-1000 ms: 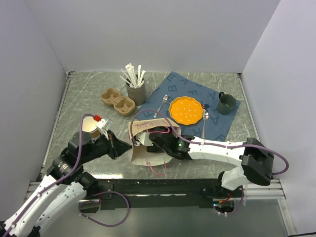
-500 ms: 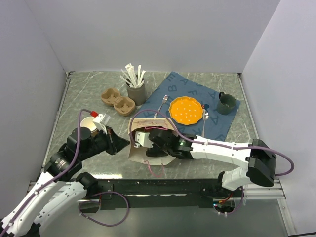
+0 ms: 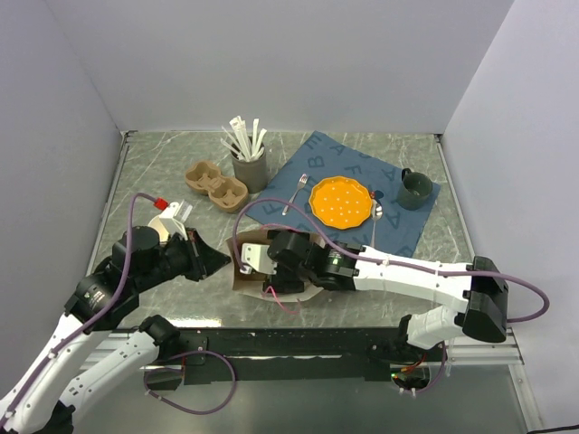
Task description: Pack the takeout coffee
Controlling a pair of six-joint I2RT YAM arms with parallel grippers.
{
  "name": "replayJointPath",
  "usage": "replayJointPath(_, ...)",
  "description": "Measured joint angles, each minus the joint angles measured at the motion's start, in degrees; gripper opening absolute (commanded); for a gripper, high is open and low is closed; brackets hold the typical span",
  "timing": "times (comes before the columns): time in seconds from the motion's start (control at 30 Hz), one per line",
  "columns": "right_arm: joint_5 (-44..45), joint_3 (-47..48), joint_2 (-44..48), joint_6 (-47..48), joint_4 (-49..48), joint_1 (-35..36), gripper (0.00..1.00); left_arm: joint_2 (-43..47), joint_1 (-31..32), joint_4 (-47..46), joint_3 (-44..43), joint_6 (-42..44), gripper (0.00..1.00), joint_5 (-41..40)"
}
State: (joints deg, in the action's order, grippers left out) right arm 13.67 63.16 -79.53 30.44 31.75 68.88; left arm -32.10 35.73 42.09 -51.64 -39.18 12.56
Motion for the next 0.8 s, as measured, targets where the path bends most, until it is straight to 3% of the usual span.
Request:
replayJointPath(0.3, -6.1, 7.9, 0.1, -1.0, 3.7, 0.2, 0.85, 0.2, 0.0, 4.0, -0.6, -2.1, 0.03, 0.0)
replayJointPath(0.6, -6.9, 14.4, -1.5, -3.1, 4.4, 0.2, 0.78, 1.2, 0.0, 6.1, -1.3, -2.7, 0.18, -2.0)
replayJointPath(0.8, -7.4, 17.5, -1.5, -6.6, 4.2, 0.2, 0.72, 1.1, 0.0, 6.4, -3.1, -4.9, 0.35, -3.6)
